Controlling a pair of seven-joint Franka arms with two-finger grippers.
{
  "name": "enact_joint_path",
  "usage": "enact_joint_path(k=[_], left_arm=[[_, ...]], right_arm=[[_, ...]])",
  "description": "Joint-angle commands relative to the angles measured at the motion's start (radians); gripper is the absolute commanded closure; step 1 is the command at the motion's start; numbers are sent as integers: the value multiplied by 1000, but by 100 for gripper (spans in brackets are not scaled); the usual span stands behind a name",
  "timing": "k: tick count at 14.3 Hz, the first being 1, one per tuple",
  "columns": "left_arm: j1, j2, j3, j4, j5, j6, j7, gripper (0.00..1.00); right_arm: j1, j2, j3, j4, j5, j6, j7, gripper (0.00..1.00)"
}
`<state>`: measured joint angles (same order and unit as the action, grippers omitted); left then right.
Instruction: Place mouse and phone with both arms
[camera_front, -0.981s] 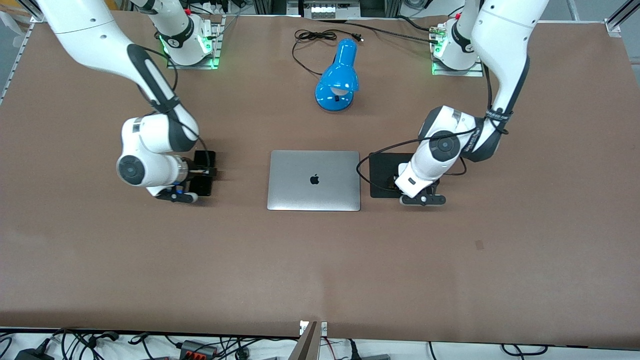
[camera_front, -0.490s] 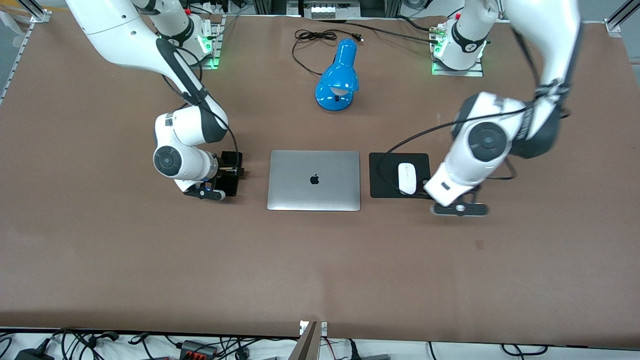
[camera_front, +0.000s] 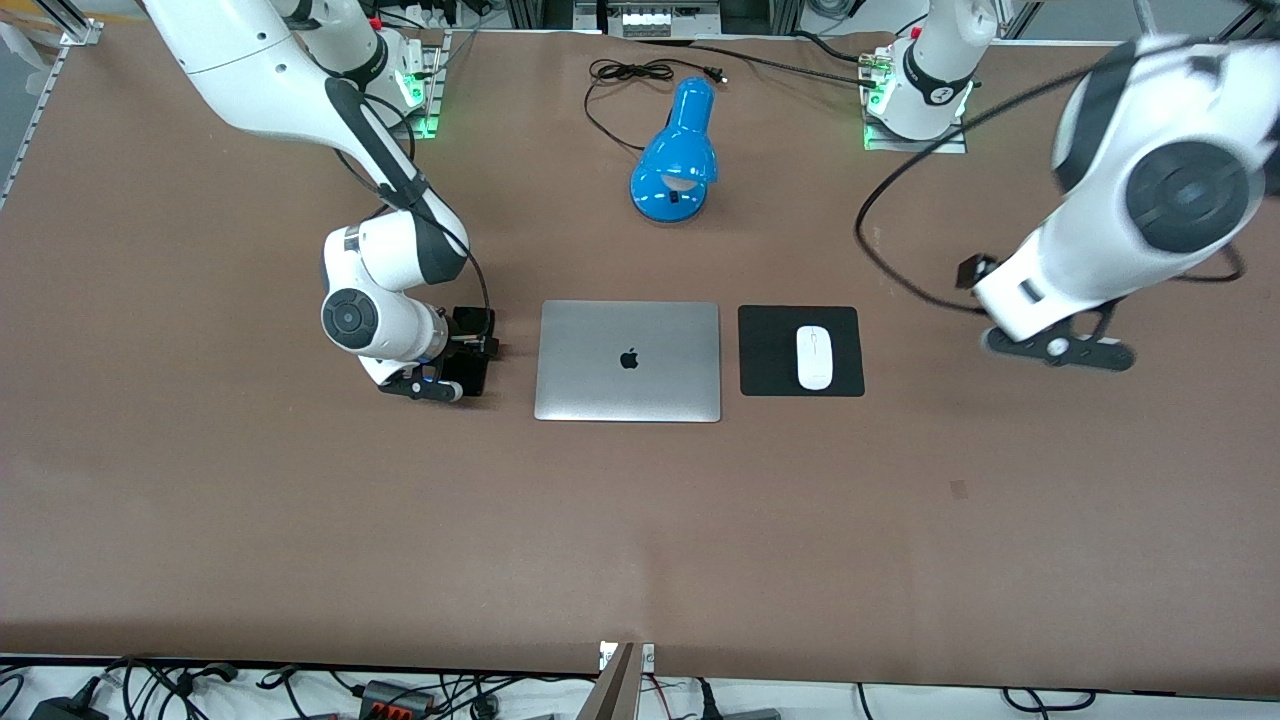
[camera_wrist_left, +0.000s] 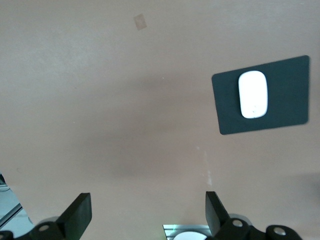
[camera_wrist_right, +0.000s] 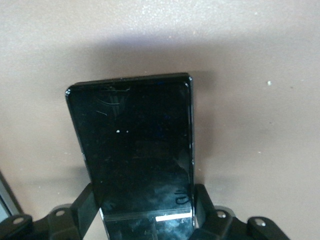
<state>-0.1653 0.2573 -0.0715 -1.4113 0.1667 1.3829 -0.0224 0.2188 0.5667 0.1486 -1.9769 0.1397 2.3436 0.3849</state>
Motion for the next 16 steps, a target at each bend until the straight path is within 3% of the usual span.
enact_joint_path(k=[1, 2, 5, 8, 11, 14, 16], left_arm=[[19, 11, -10, 12, -85, -4, 15, 0], [15, 17, -5, 52, -88, 25, 13, 0], [30, 108, 12, 240, -85, 102, 9, 0], [47, 114, 12, 262, -91, 99, -10, 0], [104, -5, -1, 68, -168, 163, -115, 0], [153, -180, -7, -229, -194, 400, -56, 0], [156, -249, -17, -309, -193, 409, -56, 0]], right_arm=[[19, 19, -1, 20, 1, 31, -14, 7], [22, 19, -1, 20, 1, 42, -14, 0], [11, -2, -3, 23, 1, 37, -15, 0], [5, -83, -12, 73, 6, -1, -14, 0], [-106, -175, -20, 142, 3, -192, -49, 0], [-176, -229, -29, 292, -3, -479, -95, 0], [-206, -289, -67, 354, -52, -672, -100, 0]])
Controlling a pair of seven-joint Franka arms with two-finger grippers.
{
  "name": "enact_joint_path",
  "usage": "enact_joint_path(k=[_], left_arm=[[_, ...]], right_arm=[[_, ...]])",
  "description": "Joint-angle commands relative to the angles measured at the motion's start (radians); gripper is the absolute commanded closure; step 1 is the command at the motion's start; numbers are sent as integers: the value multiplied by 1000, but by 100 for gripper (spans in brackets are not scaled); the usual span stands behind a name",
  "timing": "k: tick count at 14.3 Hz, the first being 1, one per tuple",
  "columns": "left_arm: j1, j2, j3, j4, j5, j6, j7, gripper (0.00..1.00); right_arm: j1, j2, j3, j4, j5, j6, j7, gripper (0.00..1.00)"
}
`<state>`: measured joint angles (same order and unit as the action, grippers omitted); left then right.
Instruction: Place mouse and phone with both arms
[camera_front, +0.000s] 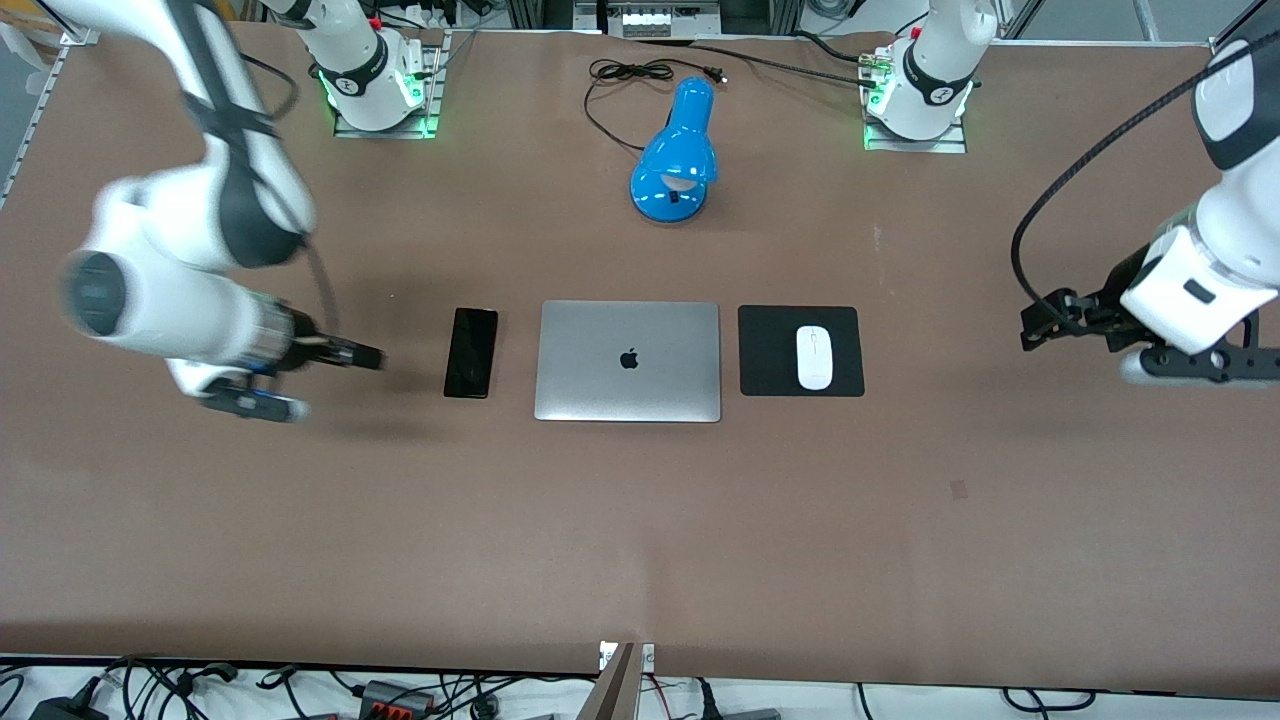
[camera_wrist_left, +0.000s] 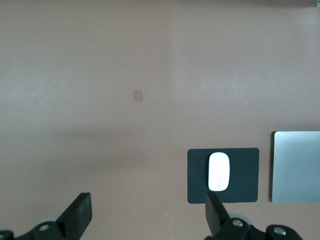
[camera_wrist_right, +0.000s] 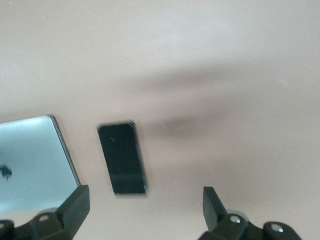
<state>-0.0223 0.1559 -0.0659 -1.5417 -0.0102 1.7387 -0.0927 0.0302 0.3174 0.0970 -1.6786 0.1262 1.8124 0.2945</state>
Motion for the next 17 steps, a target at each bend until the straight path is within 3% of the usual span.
enact_joint_path(k=[1, 4, 9, 14, 17], left_arm=[[18, -154, -22, -182, -17, 38, 21, 0], [19, -148, -23, -132, -27, -53, 10, 0], [13, -139, -23, -112, -47, -79, 5, 0], [13, -134, -23, -112, -47, -79, 4, 0], [13, -133, -23, -112, -47, -79, 4, 0]], right_arm=[[-33, -85, -34, 48, -78, -178, -44, 0], [-96, -176, -40, -28, -94, -176, -214, 0], [-99, -302, -42, -76, -111, -165, -215, 0], [-110, -445, -42, -282, -111, 83, -204, 0], [-113, -451, -40, -241, -108, 70, -207, 0]])
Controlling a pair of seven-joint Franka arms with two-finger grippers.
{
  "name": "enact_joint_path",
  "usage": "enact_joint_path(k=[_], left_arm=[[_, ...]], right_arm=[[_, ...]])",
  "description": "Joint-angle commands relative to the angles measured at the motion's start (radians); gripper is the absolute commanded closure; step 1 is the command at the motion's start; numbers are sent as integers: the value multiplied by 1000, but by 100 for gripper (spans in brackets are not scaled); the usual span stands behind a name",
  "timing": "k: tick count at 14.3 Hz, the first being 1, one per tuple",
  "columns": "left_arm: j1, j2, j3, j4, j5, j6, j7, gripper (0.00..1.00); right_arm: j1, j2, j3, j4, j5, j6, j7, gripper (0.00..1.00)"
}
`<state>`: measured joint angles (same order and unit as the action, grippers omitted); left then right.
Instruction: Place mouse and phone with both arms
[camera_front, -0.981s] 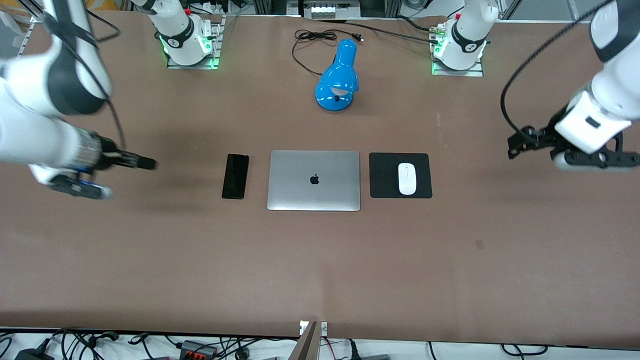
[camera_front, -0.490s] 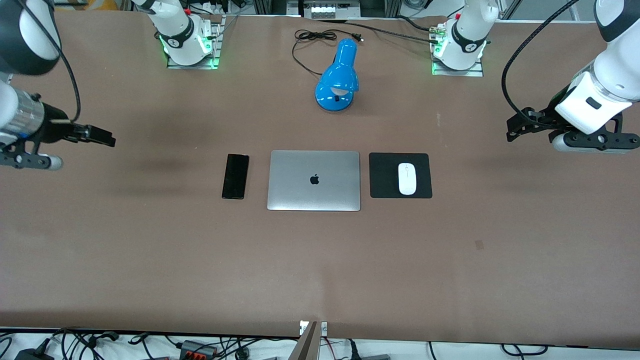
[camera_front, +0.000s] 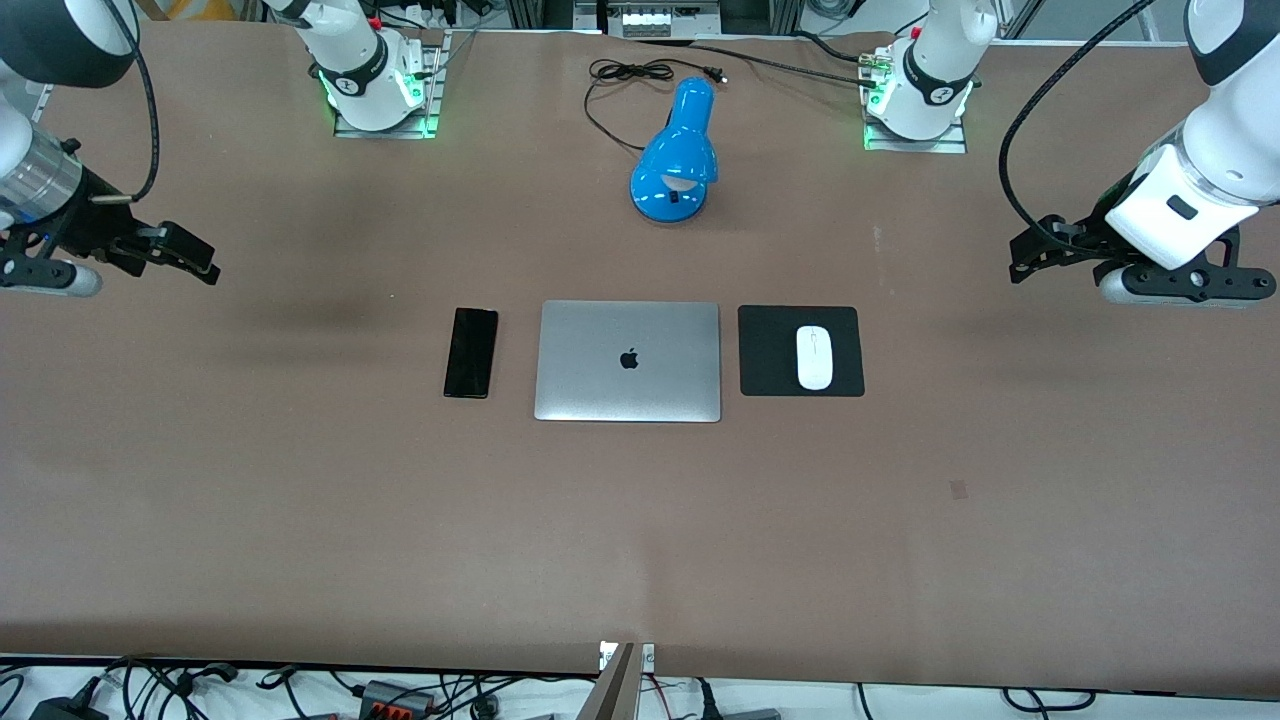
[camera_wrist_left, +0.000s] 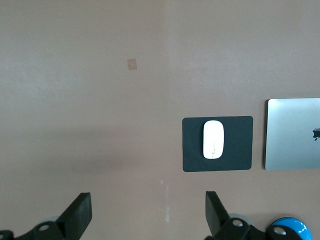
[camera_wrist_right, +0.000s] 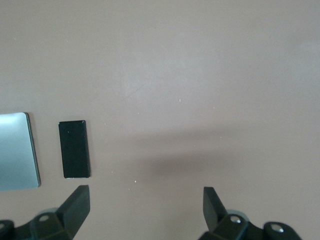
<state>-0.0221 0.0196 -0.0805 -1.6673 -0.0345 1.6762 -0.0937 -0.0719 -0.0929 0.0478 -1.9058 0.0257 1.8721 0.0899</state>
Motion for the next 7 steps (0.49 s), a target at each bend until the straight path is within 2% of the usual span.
enact_joint_path(k=[1, 4, 7], left_arm=[[13, 3, -8, 14, -22, -16, 5, 0], [13, 3, -8, 14, -22, -16, 5, 0], [13, 3, -8, 14, -22, -16, 5, 0]], right_arm=[[-12, -39, 9, 3, -7, -7, -9, 0], [-20, -33, 4, 59, -6, -131, -19, 0], [-17, -33, 1, 86, -7, -200, -12, 0]])
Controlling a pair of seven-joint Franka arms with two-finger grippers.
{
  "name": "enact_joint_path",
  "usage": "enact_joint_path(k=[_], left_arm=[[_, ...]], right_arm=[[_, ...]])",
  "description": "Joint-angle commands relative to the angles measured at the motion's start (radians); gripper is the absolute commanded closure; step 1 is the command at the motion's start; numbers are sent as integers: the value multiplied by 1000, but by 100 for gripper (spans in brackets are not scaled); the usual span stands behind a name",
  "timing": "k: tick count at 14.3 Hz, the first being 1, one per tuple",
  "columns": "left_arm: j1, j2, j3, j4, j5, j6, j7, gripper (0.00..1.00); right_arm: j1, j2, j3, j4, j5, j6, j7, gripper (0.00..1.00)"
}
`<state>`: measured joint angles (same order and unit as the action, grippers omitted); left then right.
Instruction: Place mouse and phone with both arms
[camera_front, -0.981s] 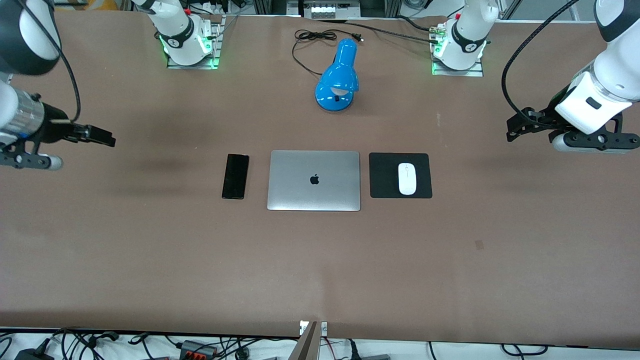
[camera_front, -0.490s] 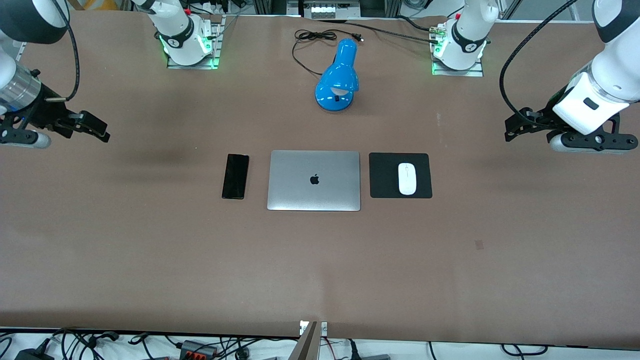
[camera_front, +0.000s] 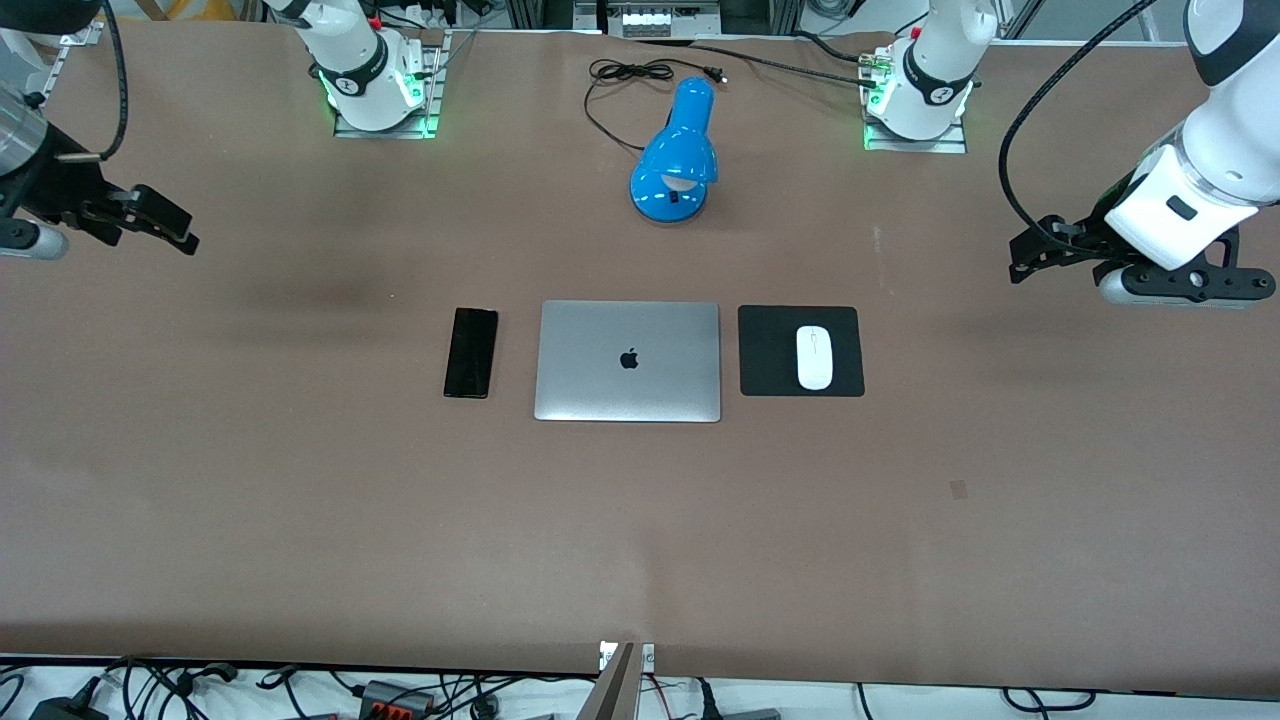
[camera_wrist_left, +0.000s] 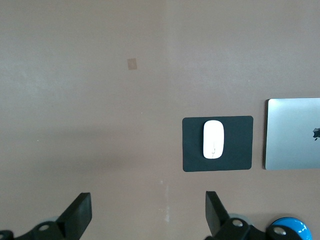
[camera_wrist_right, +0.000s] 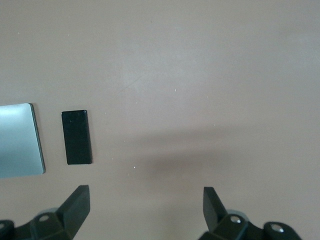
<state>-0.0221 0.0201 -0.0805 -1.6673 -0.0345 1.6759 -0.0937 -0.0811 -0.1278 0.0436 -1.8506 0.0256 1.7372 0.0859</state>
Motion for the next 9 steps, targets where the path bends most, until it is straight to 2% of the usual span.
enact_joint_path(k=[1, 9], left_arm=[[13, 3, -8, 14, -22, -16, 5, 0], [14, 3, -8, 14, -22, -16, 5, 0]], right_arm=[[-9, 2, 4, 37, -7, -108, -8, 0], [-13, 49, 4, 79, -10, -71, -14, 0]])
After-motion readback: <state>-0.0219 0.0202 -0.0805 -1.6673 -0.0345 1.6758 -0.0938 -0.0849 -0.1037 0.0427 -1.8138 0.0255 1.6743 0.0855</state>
